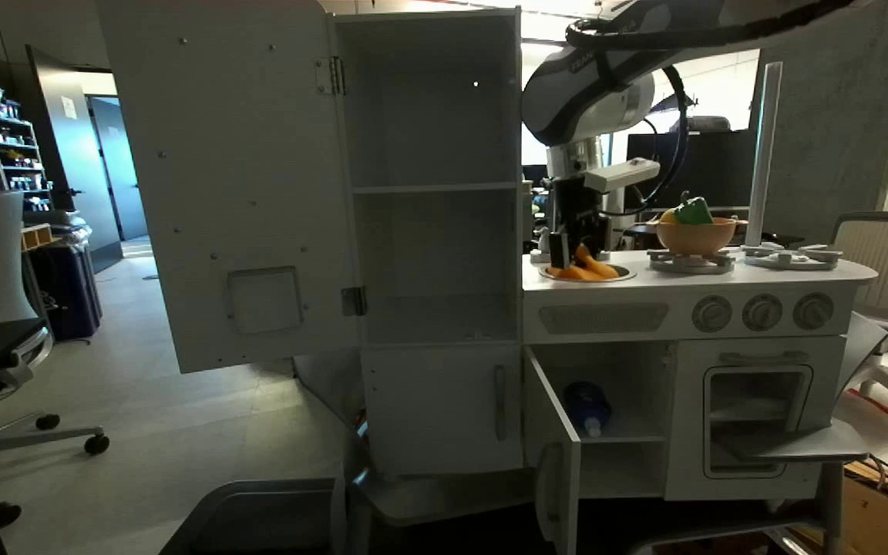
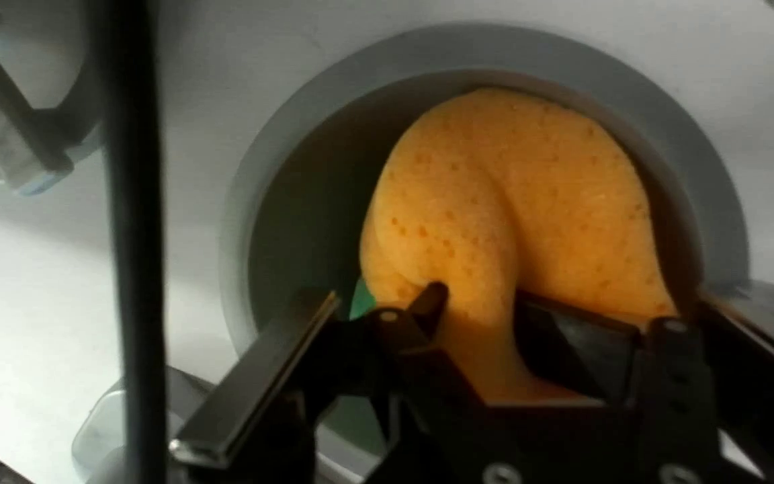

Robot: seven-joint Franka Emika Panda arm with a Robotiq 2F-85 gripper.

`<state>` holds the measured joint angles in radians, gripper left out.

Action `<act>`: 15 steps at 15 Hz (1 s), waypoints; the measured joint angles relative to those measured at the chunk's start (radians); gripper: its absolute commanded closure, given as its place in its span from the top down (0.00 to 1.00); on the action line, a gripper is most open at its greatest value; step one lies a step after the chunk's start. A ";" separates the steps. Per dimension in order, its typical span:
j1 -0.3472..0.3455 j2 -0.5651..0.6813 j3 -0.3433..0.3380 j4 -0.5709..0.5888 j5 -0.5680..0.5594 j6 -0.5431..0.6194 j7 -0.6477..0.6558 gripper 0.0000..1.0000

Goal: Put the blue bottle and the orange sponge in the top compartment of the cabinet under the sink the close the cabinet door

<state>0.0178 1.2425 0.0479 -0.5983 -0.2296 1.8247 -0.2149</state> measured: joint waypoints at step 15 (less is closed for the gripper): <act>-0.128 -0.195 0.022 -0.001 0.002 -0.089 -0.411 0.00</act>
<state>-0.1102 1.0473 0.0703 -0.5990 -0.2278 1.7355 -0.6263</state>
